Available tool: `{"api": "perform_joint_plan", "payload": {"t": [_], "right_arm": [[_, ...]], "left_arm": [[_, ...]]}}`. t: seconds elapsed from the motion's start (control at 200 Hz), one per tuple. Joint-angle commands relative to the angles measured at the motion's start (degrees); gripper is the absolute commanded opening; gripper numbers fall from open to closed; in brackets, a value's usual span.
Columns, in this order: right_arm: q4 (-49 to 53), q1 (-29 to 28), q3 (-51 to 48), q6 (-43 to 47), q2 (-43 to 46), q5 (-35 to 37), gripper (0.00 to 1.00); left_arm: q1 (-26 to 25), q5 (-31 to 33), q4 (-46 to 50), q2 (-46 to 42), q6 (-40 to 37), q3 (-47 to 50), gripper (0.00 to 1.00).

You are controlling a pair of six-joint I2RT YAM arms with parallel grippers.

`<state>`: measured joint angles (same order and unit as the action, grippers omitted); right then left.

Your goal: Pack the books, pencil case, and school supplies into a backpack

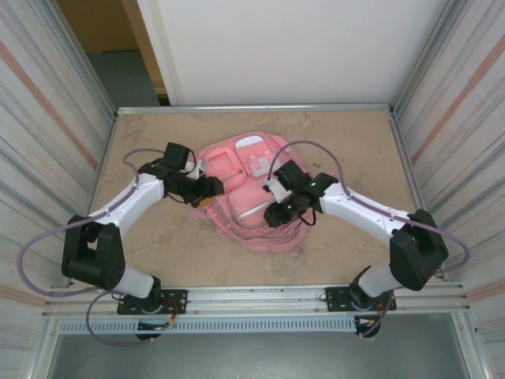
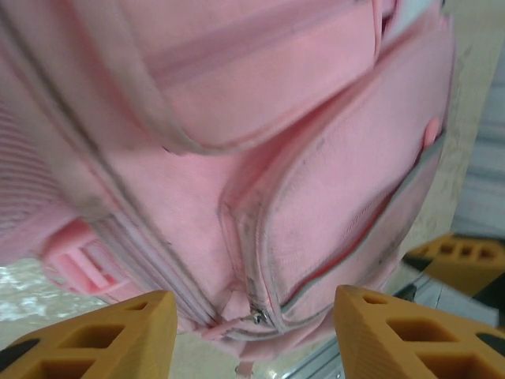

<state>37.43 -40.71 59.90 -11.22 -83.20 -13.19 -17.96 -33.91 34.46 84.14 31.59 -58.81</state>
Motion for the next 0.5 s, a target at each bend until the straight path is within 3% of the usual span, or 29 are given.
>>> {"api": "perform_joint_plan", "payload": {"t": [0.0,0.225,0.381,0.496], "right_arm": [[-1.22,4.15,-2.15,-8.06,2.91,-1.76,0.46],[-2.8,12.57,-4.26,-15.68,2.54,-1.85,0.49],[-7.19,14.24,-4.98,-17.38,0.77,-3.0,0.5],[-10.84,14.88,-4.56,-16.77,-2.19,-3.17,0.49]], "left_arm": [[-1.9,-1.82,0.76,0.3,1.43,-0.05,0.54],[-7.23,-0.82,-3.88,0.89,6.87,2.09,0.54],[-9.36,1.64,-6.85,3.34,10.31,2.72,0.51],[-9.82,3.75,-9.11,5.08,12.74,3.7,0.42]]}}
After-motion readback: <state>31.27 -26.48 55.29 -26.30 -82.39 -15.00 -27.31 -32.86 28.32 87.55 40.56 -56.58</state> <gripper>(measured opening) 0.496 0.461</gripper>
